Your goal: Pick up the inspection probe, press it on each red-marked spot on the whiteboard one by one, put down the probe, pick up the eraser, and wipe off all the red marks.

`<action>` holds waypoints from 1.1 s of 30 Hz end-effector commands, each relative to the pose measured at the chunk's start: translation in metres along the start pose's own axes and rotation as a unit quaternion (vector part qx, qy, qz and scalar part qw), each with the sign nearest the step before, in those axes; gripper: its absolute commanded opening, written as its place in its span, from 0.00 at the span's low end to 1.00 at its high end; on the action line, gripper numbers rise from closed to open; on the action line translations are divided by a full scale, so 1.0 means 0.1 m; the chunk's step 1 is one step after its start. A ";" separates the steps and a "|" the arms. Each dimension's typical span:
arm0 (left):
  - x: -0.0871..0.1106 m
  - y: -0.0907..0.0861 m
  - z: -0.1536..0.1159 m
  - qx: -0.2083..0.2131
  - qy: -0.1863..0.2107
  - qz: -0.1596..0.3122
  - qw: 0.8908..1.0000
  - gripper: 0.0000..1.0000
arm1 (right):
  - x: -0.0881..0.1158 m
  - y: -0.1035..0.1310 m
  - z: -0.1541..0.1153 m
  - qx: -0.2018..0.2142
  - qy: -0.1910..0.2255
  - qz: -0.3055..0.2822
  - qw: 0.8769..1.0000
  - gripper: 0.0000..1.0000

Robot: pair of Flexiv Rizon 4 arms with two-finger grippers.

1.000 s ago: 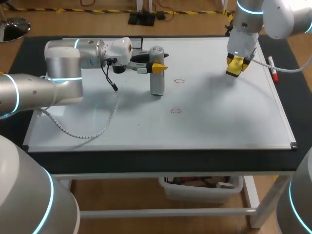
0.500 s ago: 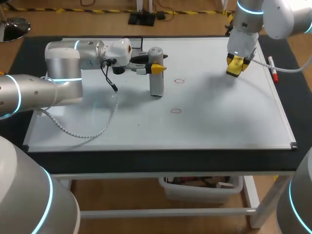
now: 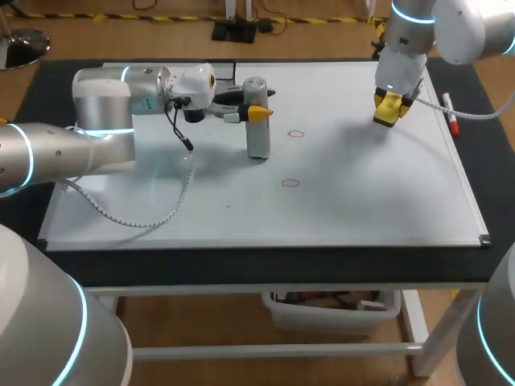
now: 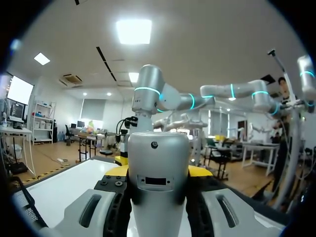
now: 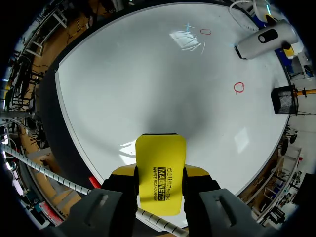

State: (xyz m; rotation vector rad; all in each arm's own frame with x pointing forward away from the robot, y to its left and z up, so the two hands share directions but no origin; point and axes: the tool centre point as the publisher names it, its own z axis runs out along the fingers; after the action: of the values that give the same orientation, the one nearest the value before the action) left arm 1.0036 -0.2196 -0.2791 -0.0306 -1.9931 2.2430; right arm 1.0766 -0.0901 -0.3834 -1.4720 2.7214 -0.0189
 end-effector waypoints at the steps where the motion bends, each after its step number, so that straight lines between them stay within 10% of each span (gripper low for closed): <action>1: 0.01 0.02 0.00 0.000 0.000 0.001 1.000 0.00 | 0.00 -0.01 -0.01 0.001 0.002 -0.001 1.000 0.00; 15: -0.05 -0.45 -0.25 0.007 -0.050 0.026 0.998 0.00 | 0.00 -0.01 -0.01 0.001 0.002 -0.001 1.000 0.00; 33: -0.39 -0.95 -1.95 0.017 -0.221 0.067 0.973 0.00 | 0.00 -0.01 -0.01 0.001 0.002 -0.001 1.000 0.00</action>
State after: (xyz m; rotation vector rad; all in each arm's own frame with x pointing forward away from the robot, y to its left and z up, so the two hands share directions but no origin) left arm 1.0876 -0.0521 -0.2163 0.2725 -2.1614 2.5281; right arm 1.0766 -0.0901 -0.3834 -1.4720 2.7213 -0.0189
